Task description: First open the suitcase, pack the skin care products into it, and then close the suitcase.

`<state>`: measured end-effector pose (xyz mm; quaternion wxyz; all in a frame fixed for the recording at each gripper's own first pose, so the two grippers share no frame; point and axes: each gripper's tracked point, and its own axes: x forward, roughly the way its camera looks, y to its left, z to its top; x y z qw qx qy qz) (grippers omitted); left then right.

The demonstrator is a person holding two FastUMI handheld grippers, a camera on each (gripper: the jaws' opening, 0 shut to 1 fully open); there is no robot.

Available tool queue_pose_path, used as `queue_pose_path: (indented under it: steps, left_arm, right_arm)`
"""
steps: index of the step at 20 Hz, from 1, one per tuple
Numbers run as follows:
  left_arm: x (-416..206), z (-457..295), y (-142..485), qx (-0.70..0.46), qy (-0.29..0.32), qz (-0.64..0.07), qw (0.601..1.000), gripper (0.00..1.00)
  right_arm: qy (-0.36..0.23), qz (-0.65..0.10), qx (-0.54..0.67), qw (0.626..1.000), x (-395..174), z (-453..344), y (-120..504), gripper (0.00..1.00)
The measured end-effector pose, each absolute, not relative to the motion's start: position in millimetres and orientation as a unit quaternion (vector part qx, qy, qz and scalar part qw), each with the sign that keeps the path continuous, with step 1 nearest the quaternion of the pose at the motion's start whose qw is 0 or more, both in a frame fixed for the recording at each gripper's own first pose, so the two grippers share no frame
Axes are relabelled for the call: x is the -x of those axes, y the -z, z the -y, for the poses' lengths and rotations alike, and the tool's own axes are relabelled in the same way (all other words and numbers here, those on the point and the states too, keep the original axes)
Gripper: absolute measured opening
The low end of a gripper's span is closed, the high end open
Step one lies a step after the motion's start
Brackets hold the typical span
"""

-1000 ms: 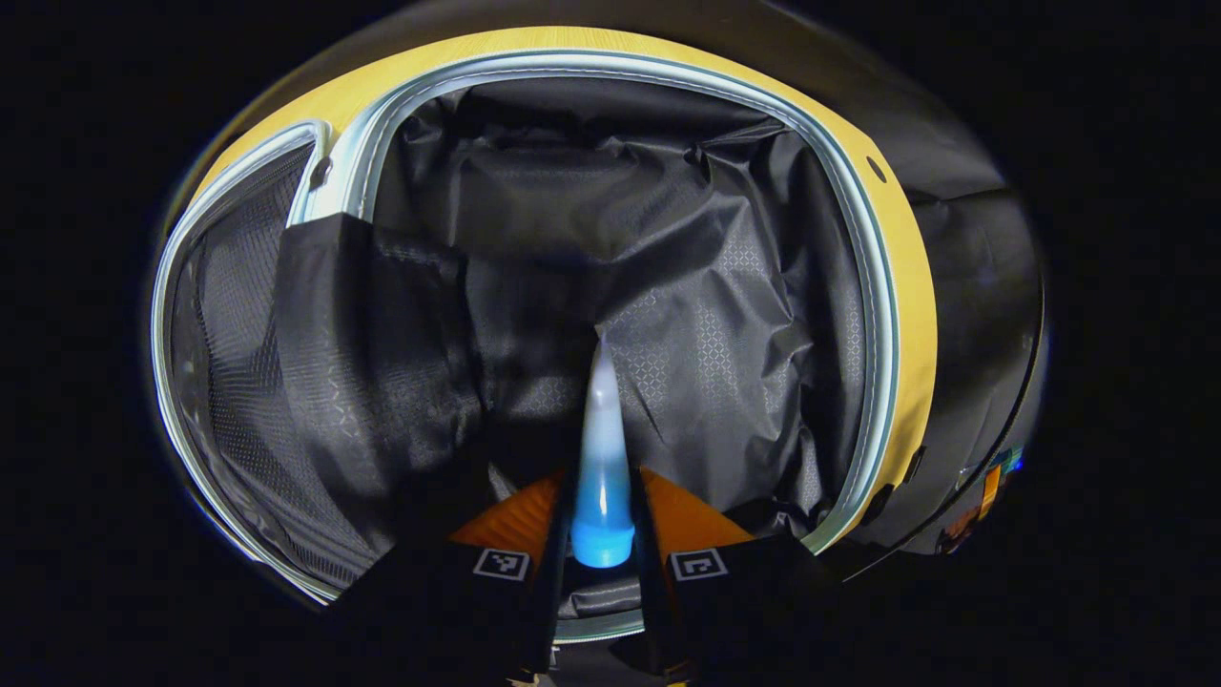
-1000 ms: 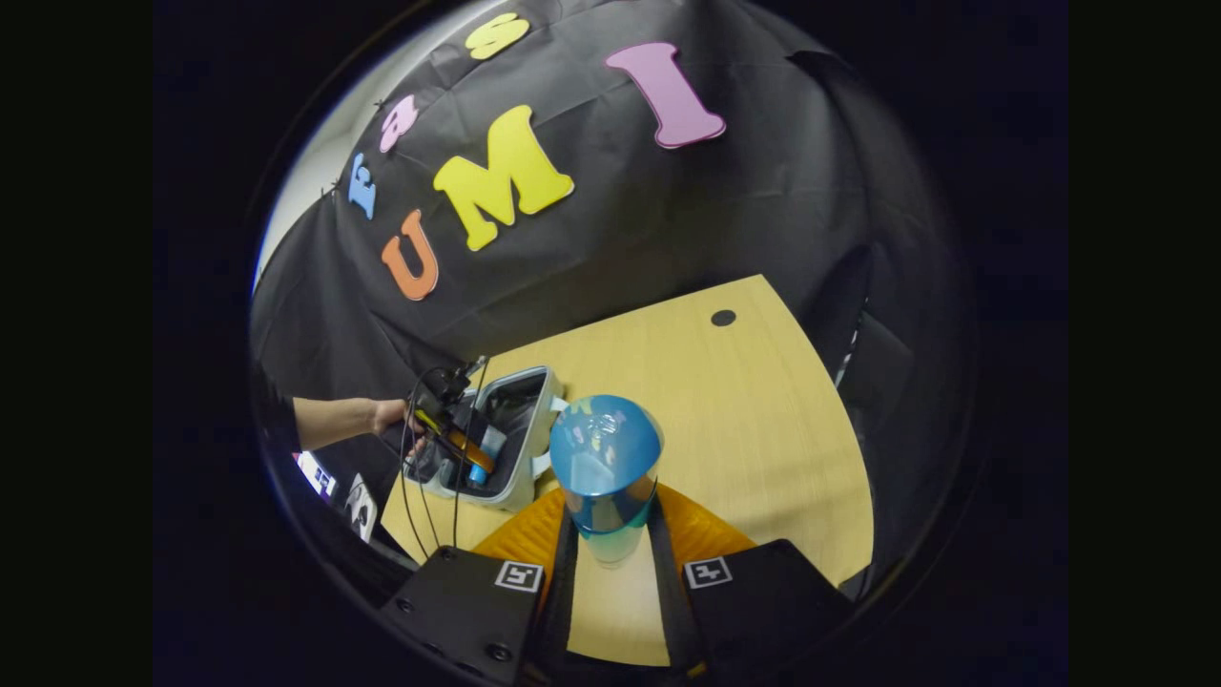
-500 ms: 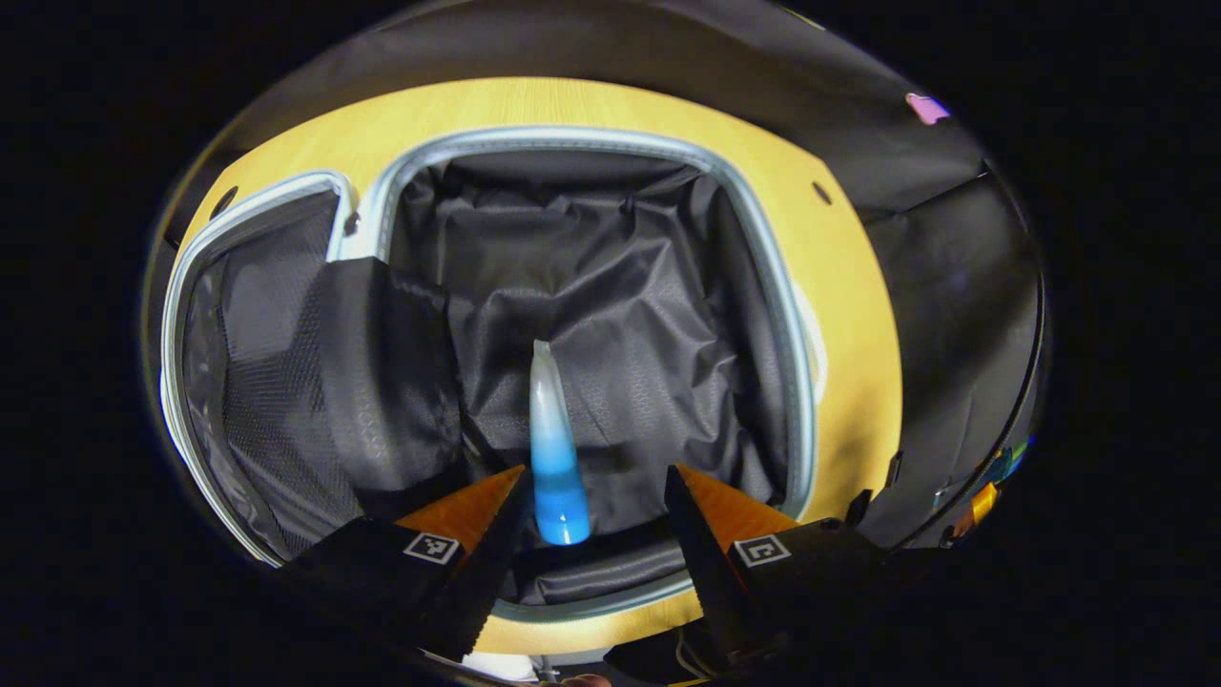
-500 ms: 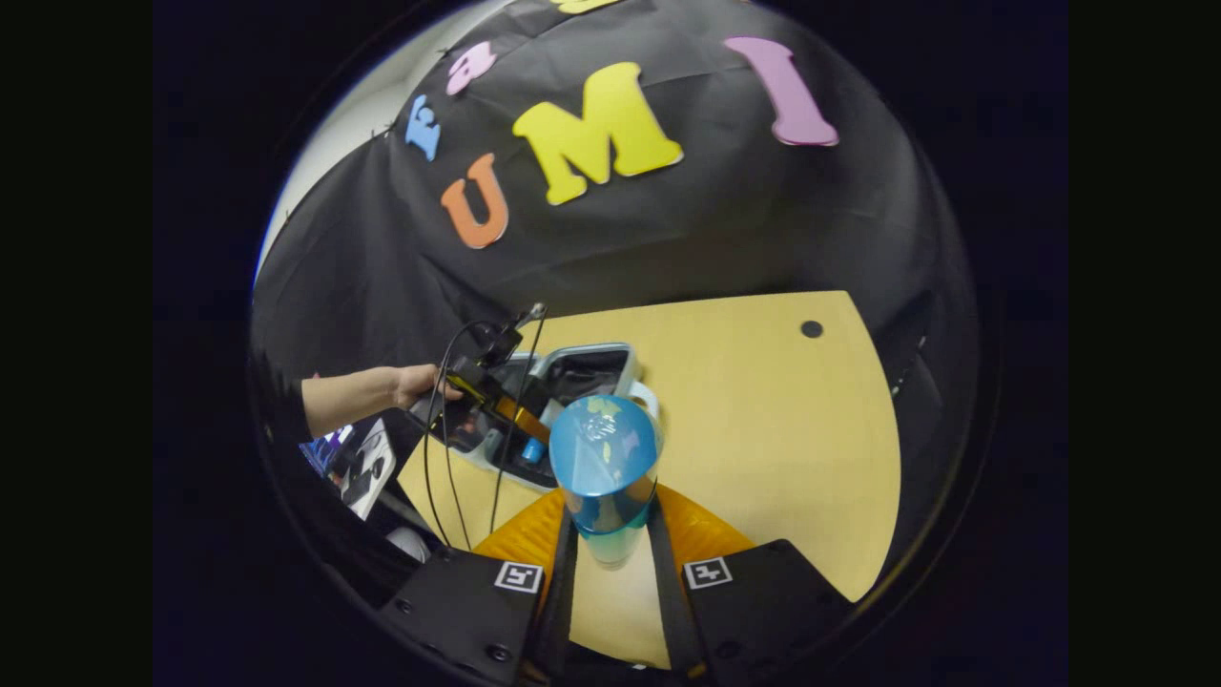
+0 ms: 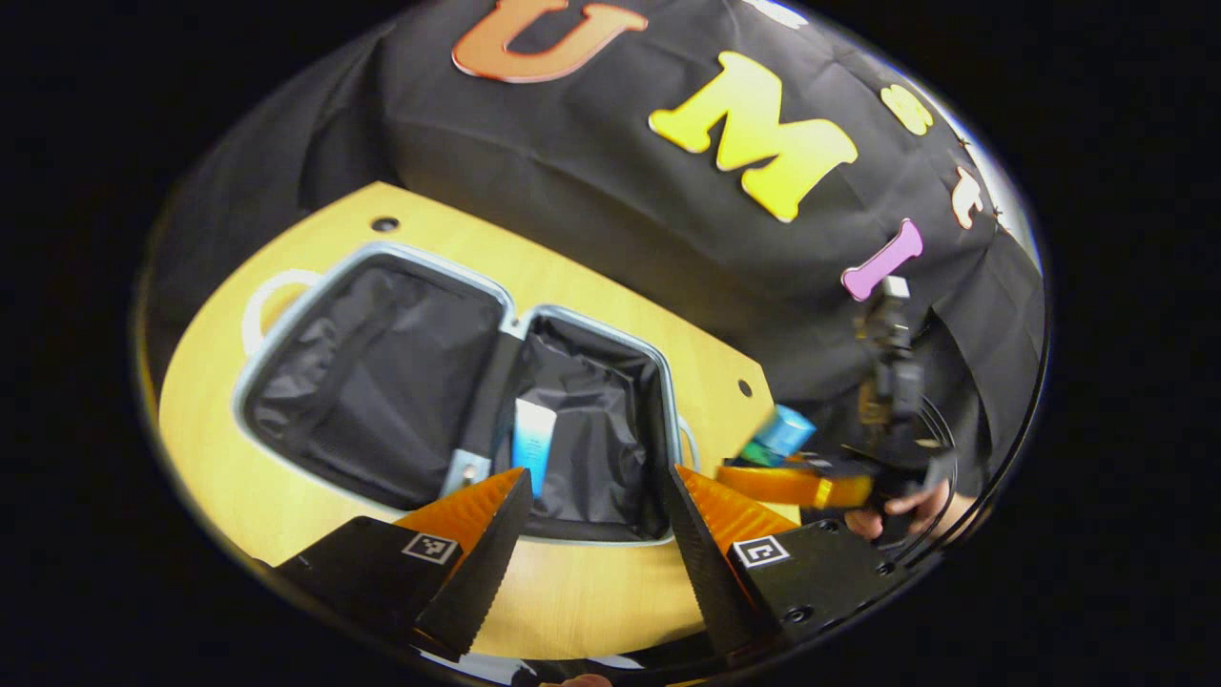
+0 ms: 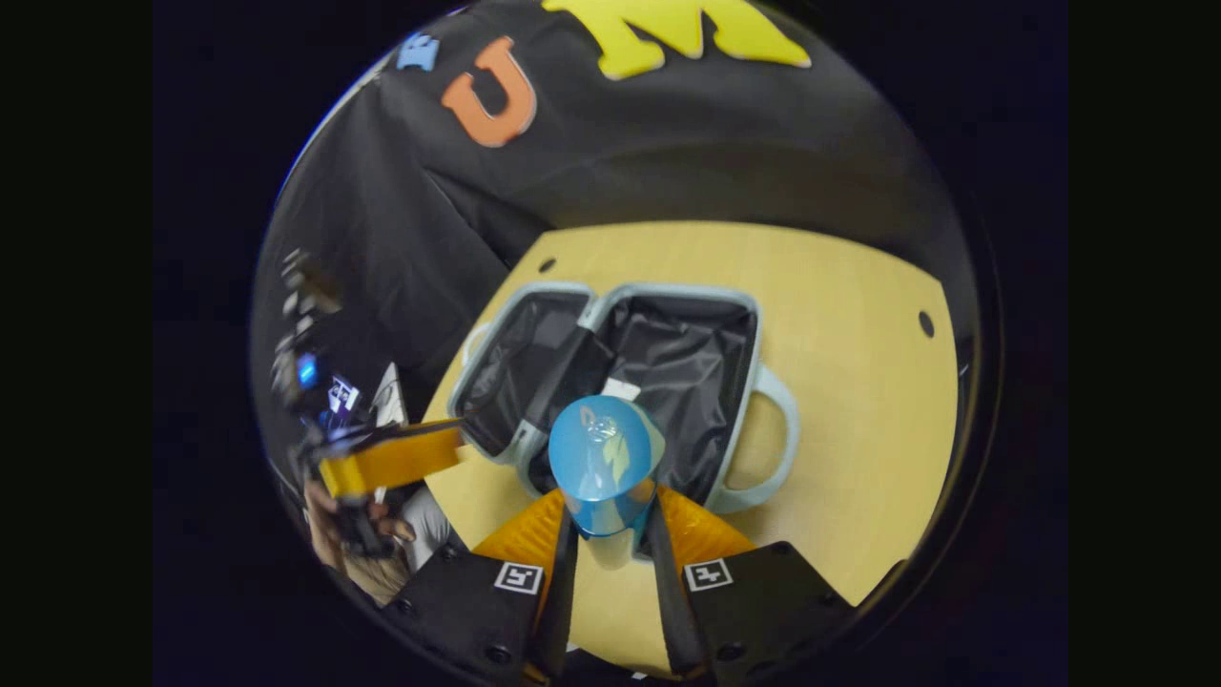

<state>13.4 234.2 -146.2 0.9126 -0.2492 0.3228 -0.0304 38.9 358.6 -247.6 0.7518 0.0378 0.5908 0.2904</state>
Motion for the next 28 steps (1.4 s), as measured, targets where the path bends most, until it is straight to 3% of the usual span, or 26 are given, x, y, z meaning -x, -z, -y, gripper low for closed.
queue_pose_path:
  steps: [1, 2, 3, 9, 13, 20, 25, 26, 28]
  left_arm:
    - [0, -241, 146, 0.236, 0.012, -0.308, 0.922, 0.89]
    - [13, -243, 147, 0.227, -0.002, -0.296, 0.928, 0.78]
    - [24, -241, 147, 0.221, -0.012, -0.285, 0.932, 0.9]
    - [78, -246, 145, 0.18, -0.026, -0.26, 0.948, 1.0]
    - [85, -259, 141, 0.194, -0.039, -0.254, 0.947, 0.98]
    - [82, -273, 124, 0.197, -0.041, -0.227, 0.953, 0.99]
    - [77, -287, 131, 0.185, -0.05, -0.235, 0.953, 0.99]
    - [74, -296, 133, 0.178, -0.055, -0.235, 0.954, 0.98]
    - [67, -311, 142, 0.163, -0.058, -0.24, 0.955, 0.99]
  right_arm:
    - [-0.268, -0.616, -0.026, 0.74, -43, -366, 267, 0.37]
    - [-0.251, -0.638, -0.009, 0.728, -48, -371, 291, 0.37]
    - [-0.235, -0.655, 0.009, 0.718, -53, -375, 312, 0.37]
    - [-0.15, -0.695, 0.025, 0.703, -70, -380, 362, 0.37]
    - [-0.112, -0.704, 0.012, 0.702, -75, -384, 380, 0.37]
    - [-0.097, -0.699, 0.029, 0.708, -72, -382, 382, 0.37]
    - [-0.131, -0.664, 0.021, 0.736, -61, -373, 344, 0.57]
    - [-0.147, -0.647, 0.023, 0.748, -57, -368, 327, 0.57]
    - [-0.177, -0.575, 0.044, 0.798, -56, -346, 289, 0.68]
